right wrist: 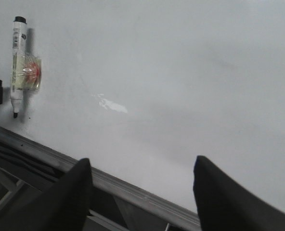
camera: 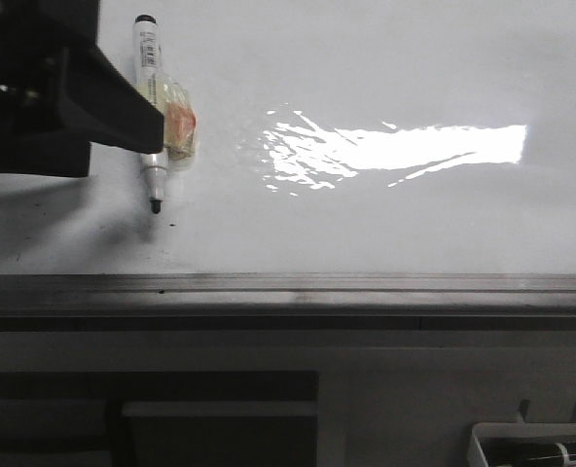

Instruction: Write number 5 on whiteboard

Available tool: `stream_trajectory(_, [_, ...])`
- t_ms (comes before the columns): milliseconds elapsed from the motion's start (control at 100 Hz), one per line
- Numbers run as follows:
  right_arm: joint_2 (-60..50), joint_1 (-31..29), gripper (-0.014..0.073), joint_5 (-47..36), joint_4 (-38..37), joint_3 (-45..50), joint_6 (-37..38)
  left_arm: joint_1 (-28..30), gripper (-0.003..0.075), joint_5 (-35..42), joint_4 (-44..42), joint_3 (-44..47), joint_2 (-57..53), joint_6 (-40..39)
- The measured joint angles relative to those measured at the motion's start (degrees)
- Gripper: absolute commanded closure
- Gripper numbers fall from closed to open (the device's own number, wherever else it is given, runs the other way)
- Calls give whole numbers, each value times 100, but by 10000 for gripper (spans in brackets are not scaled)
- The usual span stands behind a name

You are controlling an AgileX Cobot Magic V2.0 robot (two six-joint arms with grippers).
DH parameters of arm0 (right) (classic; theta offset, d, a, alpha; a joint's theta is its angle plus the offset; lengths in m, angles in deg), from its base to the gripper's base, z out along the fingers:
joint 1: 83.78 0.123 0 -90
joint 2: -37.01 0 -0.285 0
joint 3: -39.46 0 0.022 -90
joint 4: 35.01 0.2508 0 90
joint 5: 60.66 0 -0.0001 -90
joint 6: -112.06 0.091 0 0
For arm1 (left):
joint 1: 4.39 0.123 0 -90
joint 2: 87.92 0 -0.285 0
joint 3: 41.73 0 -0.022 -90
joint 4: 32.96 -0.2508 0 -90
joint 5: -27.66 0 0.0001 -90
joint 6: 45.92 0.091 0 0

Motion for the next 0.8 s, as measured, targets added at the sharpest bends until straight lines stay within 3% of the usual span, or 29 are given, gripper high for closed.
stream_trajectory(140, [3, 0, 186, -9, 0, 0, 0, -55, 325, 243, 233, -163, 468, 0])
stream_trajectory(210, [3, 0, 186, -9, 0, 0, 0, -95, 376, 258, 345, -251, 595, 0])
stream_trajectory(280, [3, 0, 186, -9, 0, 0, 0, -104, 481, 258, 392, -298, 704, 0])
stream_trajectory(390, [3, 0, 186, -9, 0, 0, 0, -104, 734, 272, 414, -337, 790, 0])
stream_trajectory(590, [3, 103, 186, 16, 0, 0, 0, -104, 741, -219, -60, -421, 815, 0])
stream_trajectory(800, [261, 925, 186, 579, 70, -160, -559, -147, 741, -1796, -2321, -597, 627, 439])
